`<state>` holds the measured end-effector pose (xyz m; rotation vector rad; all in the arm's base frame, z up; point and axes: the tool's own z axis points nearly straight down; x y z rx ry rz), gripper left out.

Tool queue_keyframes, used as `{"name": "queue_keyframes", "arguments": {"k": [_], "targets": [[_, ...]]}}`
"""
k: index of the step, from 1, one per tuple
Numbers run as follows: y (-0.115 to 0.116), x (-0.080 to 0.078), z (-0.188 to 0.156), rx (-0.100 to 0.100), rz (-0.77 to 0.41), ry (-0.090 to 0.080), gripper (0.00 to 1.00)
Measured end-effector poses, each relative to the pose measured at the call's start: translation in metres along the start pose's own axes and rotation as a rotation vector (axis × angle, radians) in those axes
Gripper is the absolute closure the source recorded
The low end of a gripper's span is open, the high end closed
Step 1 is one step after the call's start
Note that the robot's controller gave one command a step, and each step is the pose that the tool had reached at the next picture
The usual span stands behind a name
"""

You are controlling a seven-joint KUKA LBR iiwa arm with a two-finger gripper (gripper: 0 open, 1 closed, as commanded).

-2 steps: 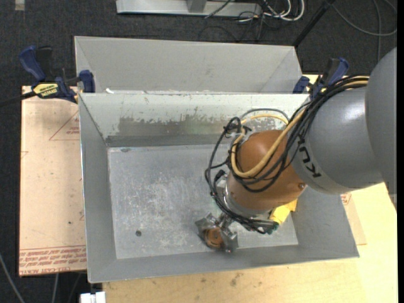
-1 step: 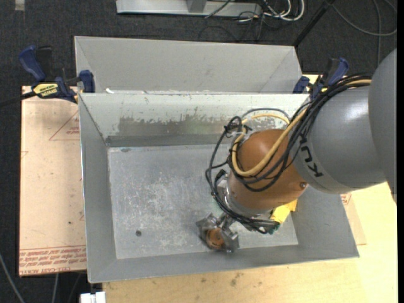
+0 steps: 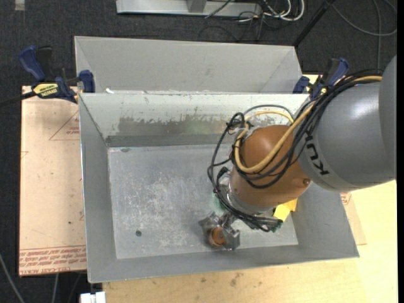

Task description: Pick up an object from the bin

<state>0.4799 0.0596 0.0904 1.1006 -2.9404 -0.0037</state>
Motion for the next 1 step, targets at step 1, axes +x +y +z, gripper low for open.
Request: {"name": "queue_keyframes", "arguments": {"k": [1], "targets": [[-0.0006, -0.0010, -0.0110, 0.003, 0.001, -0.003, 1.00]]}}
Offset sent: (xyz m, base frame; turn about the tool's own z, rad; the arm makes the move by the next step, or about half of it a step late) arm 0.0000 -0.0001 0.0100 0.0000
